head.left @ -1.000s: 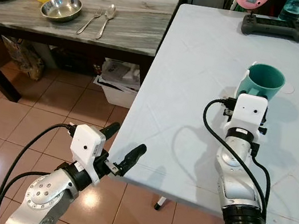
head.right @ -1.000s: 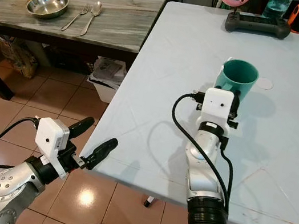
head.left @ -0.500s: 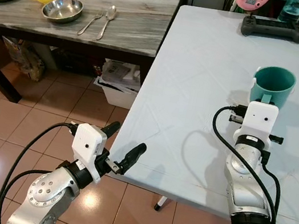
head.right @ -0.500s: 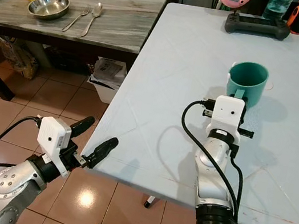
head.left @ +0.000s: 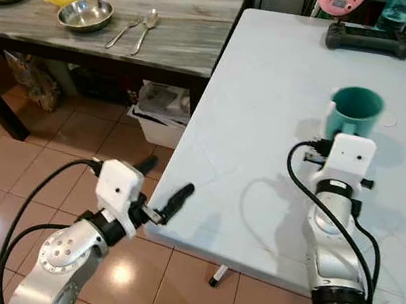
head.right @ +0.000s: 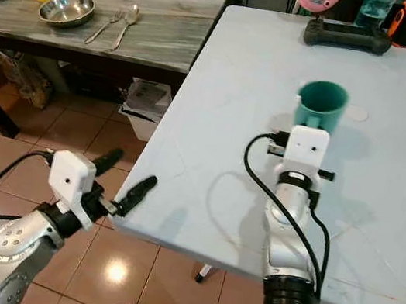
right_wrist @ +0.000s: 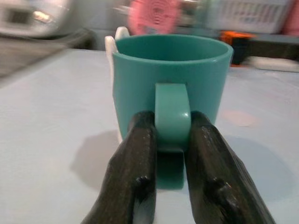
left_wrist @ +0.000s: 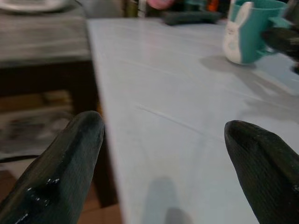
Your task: Setting the table
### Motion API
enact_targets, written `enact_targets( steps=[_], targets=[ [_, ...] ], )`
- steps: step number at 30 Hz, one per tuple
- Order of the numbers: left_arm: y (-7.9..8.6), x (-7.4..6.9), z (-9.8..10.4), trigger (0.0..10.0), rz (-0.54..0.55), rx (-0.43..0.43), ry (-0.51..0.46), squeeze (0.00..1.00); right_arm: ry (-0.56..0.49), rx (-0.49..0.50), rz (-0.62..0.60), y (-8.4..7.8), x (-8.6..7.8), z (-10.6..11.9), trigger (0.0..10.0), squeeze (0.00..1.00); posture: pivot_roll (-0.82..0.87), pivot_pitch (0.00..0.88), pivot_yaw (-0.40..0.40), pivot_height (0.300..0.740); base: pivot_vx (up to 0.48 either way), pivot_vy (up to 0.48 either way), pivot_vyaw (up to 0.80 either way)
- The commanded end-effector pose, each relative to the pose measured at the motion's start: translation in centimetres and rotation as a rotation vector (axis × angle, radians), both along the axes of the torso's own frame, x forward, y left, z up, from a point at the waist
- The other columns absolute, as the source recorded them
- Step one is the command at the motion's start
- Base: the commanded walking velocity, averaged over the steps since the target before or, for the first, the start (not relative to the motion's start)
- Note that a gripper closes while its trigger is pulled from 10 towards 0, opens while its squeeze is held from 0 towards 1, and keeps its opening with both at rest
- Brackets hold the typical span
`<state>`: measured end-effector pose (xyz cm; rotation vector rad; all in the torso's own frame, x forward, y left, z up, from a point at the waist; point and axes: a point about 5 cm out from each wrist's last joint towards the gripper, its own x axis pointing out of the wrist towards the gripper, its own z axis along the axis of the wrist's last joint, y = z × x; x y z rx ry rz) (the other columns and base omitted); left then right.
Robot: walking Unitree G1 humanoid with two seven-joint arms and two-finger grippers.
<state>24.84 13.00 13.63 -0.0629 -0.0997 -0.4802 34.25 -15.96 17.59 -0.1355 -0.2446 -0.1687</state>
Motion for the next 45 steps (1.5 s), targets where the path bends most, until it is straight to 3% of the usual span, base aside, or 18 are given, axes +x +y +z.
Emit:
enact_targets(
  steps=[1,7,20,36,45],
  targets=[
    [1.3,0.4,-0.2,10.0,0.096,0.027,0.001,0.0,-0.04,-0.004,0.098,1.4,-0.4,1.2,10.0,0.0,-0.07,0.145,0.105,0.74,0.0,0.0,0.0],
    [3.4,1.3,-0.3,10.0,0.288,0.013,0.008,0.0,-0.061,0.002,0.219,2.7,-1.7,1.7,10.0,0.0,-0.08,0.135,0.1,0.74,0.0,0.0,0.0],
    [4.1,2.2,-0.4,10.0,0.379,0.019,-0.008,0.0,-0.013,0.01,0.247,2.5,-2.2,1.4,10.0,0.0,-0.1,0.13,0.092,0.74,0.0,0.0,0.0],
    [3.8,2.6,-0.5,10.0,0.379,0.015,-0.019,0.0,-0.003,0.014,0.273,2.8,-2.4,1.4,10.0,0.0,-0.1,0.123,0.087,0.74,0.0,0.273,0.0],
    [3.7,2.8,-0.4,10.0,0.373,0.015,-0.026,0.0,0.059,0.03,0.285,2.5,-2.5,0.4,10.0,0.0,-0.11,0.123,0.091,0.74,0.0,0.4,0.0]
  ],
)
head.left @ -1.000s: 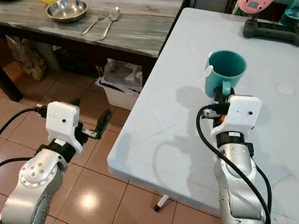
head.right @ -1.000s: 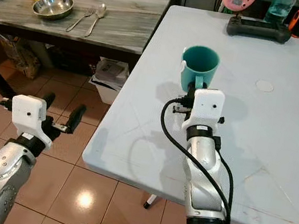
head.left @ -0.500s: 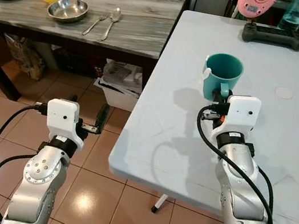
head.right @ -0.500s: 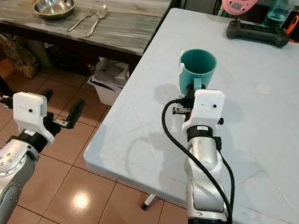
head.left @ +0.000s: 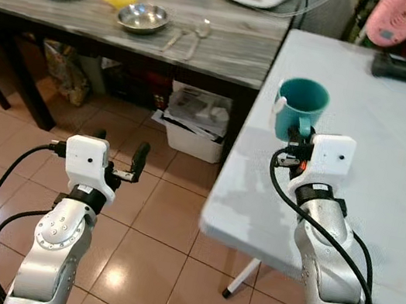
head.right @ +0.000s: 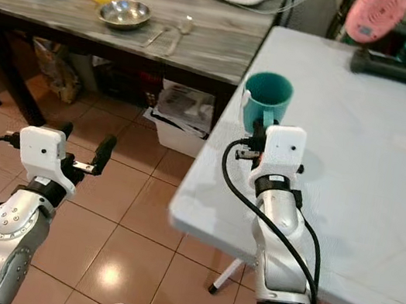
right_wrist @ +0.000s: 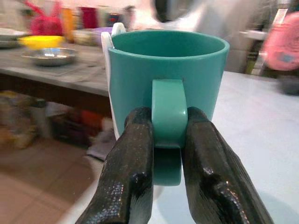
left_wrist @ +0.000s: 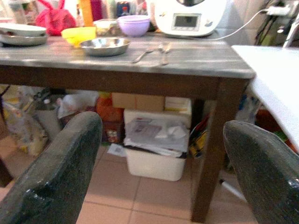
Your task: Setting the table
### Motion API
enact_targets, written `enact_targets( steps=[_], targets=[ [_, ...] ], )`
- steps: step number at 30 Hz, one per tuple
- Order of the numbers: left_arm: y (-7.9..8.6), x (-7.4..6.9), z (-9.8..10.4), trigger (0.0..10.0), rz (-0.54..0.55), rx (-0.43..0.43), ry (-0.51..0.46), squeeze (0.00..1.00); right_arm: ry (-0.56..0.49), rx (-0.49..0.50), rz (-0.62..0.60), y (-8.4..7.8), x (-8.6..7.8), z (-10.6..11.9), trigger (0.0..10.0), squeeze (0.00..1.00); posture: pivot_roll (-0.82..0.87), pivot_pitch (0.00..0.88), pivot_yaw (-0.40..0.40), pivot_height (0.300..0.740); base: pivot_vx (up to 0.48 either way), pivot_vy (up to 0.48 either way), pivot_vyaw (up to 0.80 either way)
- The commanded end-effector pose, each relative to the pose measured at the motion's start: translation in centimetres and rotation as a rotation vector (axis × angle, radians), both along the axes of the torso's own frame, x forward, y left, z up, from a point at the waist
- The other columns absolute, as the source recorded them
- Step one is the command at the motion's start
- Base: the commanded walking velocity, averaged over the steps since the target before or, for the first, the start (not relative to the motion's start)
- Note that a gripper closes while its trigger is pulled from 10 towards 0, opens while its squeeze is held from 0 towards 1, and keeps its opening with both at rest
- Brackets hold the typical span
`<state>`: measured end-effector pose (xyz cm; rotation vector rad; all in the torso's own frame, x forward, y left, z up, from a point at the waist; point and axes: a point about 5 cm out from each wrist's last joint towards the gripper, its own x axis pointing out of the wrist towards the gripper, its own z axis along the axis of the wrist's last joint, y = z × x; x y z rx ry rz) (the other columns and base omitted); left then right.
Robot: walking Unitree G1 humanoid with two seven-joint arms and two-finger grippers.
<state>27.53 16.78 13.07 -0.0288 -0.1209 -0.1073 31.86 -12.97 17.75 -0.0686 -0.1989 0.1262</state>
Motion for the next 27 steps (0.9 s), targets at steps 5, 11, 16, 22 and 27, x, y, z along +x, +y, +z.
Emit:
enact_targets(
  steps=[5,11,16,22,27],
  targets=[
    [-0.17,0.18,0.14,10.0,-0.005,0.007,-0.012,0.0,0.006,-0.011,-0.009,-0.56,-0.15,0.16,10.0,0.0,-0.11,0.123,0.091,0.74,0.0,0.48,0.0],
    [-0.16,0.29,0.14,10.0,-0.008,0.009,-0.012,0.0,-0.01,-0.075,-0.036,-0.6,0.02,0.34,10.0,0.0,-0.11,0.122,0.094,0.74,0.0,0.48,0.0],
    [-0.27,0.26,0.08,10.0,-0.008,0.008,-0.012,0.0,-0.014,-0.031,-0.031,-0.67,0.09,0.38,10.0,0.0,-0.11,0.121,0.094,0.74,0.0,0.48,0.0],
    [-0.51,0.28,-0.03,10.0,-0.008,0.005,-0.011,0.0,0.02,-0.044,-0.019,-0.77,0.26,0.03,10.0,0.0,-0.11,0.115,0.092,0.74,0.0,0.48,0.0],
    [-0.51,0.39,-0.07,10.0,-0.002,0.002,-0.006,0.0,0.004,-0.066,0.013,-0.38,0.08,0.08,10.0,0.0,-0.11,0.111,0.091,0.74,0.0,0.48,0.0]
  ],
)
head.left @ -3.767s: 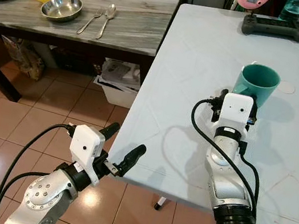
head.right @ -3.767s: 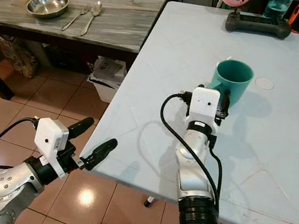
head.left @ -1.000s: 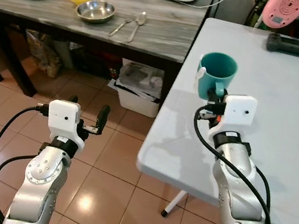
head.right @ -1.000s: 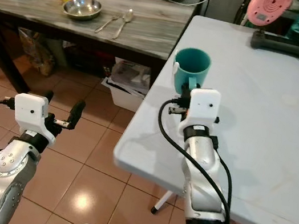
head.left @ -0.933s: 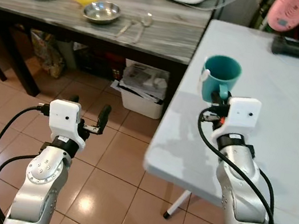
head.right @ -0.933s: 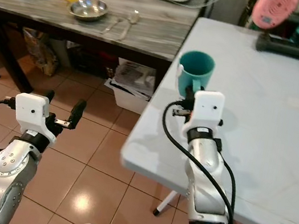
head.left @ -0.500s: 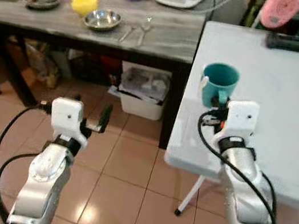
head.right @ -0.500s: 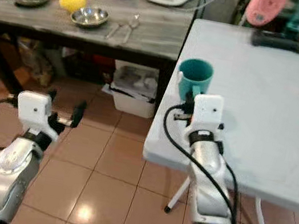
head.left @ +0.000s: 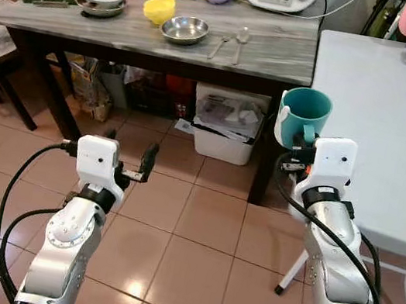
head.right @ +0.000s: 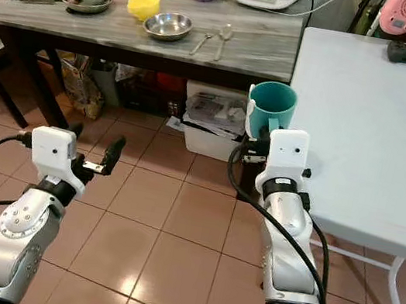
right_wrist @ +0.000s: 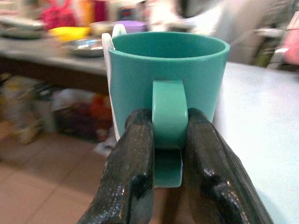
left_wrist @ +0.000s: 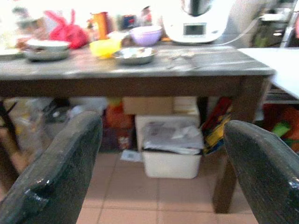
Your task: Setting the table
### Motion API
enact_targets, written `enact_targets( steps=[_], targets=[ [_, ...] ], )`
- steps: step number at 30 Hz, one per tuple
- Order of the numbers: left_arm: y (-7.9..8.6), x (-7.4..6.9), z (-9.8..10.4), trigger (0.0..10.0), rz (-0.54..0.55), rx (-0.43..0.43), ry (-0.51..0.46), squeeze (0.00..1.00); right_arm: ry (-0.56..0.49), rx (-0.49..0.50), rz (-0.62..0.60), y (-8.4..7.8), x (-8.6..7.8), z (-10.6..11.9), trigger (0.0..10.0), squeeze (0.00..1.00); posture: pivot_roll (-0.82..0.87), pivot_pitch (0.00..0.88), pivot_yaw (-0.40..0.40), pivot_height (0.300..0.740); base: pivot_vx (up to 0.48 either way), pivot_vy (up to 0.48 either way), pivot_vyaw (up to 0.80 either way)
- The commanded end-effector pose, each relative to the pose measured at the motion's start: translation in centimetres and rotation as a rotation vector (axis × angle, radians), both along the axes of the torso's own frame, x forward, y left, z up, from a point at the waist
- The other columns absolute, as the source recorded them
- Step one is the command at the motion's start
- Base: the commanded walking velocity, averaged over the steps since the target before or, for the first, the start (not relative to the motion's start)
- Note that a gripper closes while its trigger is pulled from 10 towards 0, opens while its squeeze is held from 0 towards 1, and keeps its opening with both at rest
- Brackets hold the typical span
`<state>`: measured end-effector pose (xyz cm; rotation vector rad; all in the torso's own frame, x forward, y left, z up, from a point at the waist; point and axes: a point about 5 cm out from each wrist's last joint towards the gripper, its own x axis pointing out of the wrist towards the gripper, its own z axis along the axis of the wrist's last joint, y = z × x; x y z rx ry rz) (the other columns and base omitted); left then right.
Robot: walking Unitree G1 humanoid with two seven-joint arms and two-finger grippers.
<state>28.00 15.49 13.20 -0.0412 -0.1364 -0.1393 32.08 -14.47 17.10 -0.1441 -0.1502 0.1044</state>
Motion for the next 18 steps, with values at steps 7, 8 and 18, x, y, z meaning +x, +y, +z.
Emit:
enact_targets(
  steps=[7,8,18],
  targets=[
    [0.59,-0.14,0.23,10.0,0.016,0.025,-0.029,0.0,-0.059,0.008,0.023,0.79,0.0,1.01,10.0,0.0,-0.11,0.11,0.092,0.74,0.0,0.206,0.0],
    [0.5,-0.18,0.3,10.0,0.005,0.018,-0.035,0.0,-0.061,0.007,0.021,0.74,0.0,1.05,10.0,0.0,-0.11,0.11,0.092,0.74,0.0,0.0,0.0],
    [0.11,-0.35,0.32,10.0,-0.033,-0.002,-0.037,0.0,-0.078,-0.015,0.033,0.83,-0.1,1.22,10.0,0.0,-0.11,0.111,0.091,0.74,0.0,0.0,0.0]
  ],
)
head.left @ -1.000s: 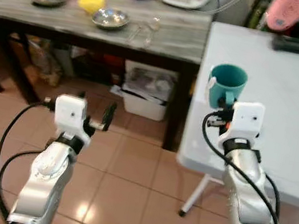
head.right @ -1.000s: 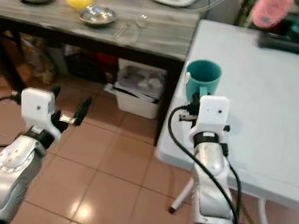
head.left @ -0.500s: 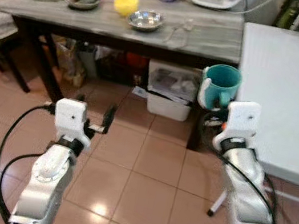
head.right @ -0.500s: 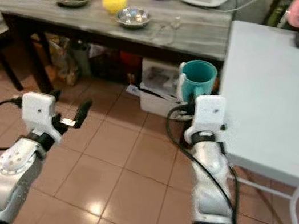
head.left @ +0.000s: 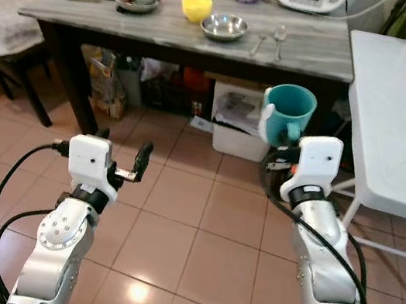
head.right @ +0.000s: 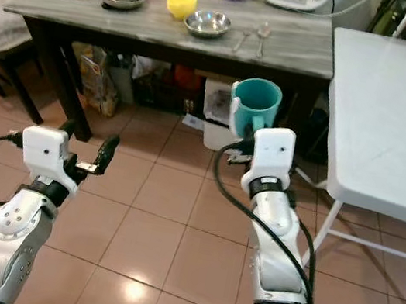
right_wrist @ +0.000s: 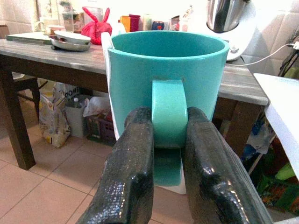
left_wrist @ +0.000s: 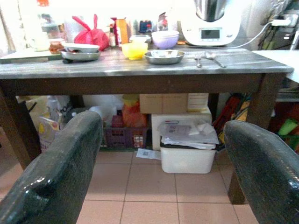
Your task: Setting the table
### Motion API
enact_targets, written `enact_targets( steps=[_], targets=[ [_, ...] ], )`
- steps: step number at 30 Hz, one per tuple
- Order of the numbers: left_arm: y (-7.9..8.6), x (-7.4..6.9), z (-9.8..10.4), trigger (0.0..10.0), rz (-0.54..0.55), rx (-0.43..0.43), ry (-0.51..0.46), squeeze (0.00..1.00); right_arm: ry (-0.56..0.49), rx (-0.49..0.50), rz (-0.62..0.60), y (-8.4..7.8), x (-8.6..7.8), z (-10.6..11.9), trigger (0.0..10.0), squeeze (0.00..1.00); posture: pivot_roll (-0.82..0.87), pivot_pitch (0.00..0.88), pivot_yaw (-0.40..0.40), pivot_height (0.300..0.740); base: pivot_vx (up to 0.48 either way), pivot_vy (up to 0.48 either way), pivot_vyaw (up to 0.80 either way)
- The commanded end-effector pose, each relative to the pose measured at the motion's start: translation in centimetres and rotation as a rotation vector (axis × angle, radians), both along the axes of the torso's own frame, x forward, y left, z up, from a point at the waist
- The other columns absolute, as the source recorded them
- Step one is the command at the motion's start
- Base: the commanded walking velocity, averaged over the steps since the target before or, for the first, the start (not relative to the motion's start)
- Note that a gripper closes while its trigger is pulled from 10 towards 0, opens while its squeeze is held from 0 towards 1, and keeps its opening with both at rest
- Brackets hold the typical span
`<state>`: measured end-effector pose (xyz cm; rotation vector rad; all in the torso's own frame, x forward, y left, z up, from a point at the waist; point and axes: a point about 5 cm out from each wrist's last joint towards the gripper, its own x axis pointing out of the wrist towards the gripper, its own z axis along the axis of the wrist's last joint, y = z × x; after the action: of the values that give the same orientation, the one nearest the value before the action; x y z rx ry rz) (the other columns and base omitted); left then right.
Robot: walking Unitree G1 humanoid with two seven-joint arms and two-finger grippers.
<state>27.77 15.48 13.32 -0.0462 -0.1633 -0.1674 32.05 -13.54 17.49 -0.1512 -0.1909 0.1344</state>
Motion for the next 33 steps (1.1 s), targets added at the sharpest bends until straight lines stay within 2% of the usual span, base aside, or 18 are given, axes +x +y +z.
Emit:
enact_targets(
  steps=[1,9,27,33],
  targets=[
    [0.1,-0.1,0.2,10.0,-0.009,0.001,-0.013,0.0,-0.038,-0.002,-0.001,-0.1,0.0,0.8,10.0,0.0,-0.11,0.11,0.091,0.74,0.255,0.0,0.0],
    [-0.2,-0.1,0.3,10.0,-0.03,-0.008,-0.021,0.0,-0.044,0.012,-0.004,-0.2,0.0,0.9,10.0,0.0,-0.11,0.107,0.092,0.74,0.344,0.0,0.0],
    [-0.7,0.2,0.5,10.0,-0.061,-0.018,-0.027,0.0,-0.055,0.015,-0.029,-0.5,0.3,1.1,10.0,0.0,-0.12,0.097,0.098,0.74,0.471,0.0,0.0],
    [-0.6,0.5,2.1,10.0,-0.049,-0.03,-0.085,0.0,-0.144,-0.019,-0.039,-0.5,0.3,3.2,10.0,0.0,-0.12,0.094,0.092,0.74,0.472,0.0,0.0]
  ],
)
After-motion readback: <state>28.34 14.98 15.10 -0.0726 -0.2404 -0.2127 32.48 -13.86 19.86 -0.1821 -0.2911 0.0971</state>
